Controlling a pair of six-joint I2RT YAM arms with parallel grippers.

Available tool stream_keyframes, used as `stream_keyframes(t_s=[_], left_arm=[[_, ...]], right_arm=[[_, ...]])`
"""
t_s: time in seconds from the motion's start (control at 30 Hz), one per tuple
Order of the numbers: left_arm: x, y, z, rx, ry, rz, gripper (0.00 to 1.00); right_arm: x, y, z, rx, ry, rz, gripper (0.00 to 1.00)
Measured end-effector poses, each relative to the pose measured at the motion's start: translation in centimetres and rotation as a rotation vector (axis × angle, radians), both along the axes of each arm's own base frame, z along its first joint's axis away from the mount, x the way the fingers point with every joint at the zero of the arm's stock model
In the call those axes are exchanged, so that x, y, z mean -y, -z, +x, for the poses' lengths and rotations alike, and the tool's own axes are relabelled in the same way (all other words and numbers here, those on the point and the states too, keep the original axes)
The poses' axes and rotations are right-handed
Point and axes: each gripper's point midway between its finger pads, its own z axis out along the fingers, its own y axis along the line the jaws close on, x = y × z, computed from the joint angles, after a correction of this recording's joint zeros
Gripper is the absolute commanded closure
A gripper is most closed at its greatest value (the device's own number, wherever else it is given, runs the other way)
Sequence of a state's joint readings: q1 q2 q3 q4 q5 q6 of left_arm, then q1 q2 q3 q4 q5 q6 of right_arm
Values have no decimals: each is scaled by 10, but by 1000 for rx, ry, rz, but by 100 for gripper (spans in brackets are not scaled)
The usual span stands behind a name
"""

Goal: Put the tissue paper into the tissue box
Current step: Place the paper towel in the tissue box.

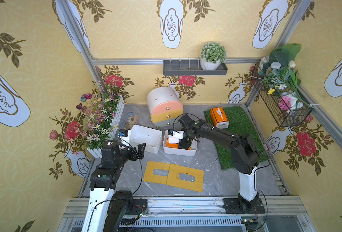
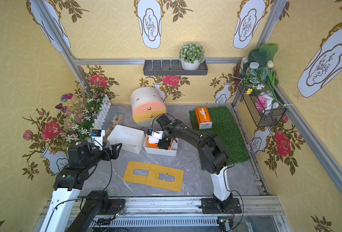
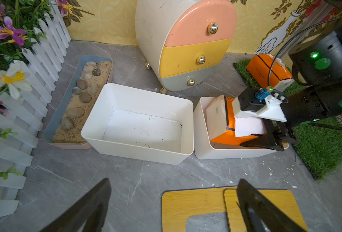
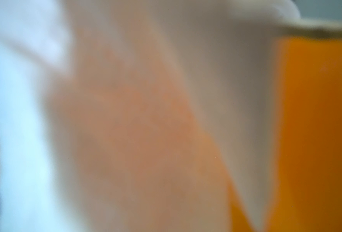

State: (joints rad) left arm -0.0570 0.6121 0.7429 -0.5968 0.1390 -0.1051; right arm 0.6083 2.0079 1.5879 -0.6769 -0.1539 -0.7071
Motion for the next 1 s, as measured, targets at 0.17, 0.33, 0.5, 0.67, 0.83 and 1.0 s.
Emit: stream_keyframes(t_s=[0.17,0.33,0.5,0.67,0.83,1.0], left_arm=[[0,0,0,0,0,0,0],[0,0,0,0,0,0,0],[0,0,-1,2,0,0,0],[0,0,0,0,0,0,0],[0,0,0,0,0,0,0],[0,0,0,0,0,0,0]], right_arm=[[1,7,0,-10,3,-14,5],[-2,-2,7,14,8,0,0],[-6,-47,12,98,34,50,0],[-23,-110,-10,194,0,141,0],[-43,-128,-59,187,-67,184,0],[-52,-114,-121,114,-129,175,1]])
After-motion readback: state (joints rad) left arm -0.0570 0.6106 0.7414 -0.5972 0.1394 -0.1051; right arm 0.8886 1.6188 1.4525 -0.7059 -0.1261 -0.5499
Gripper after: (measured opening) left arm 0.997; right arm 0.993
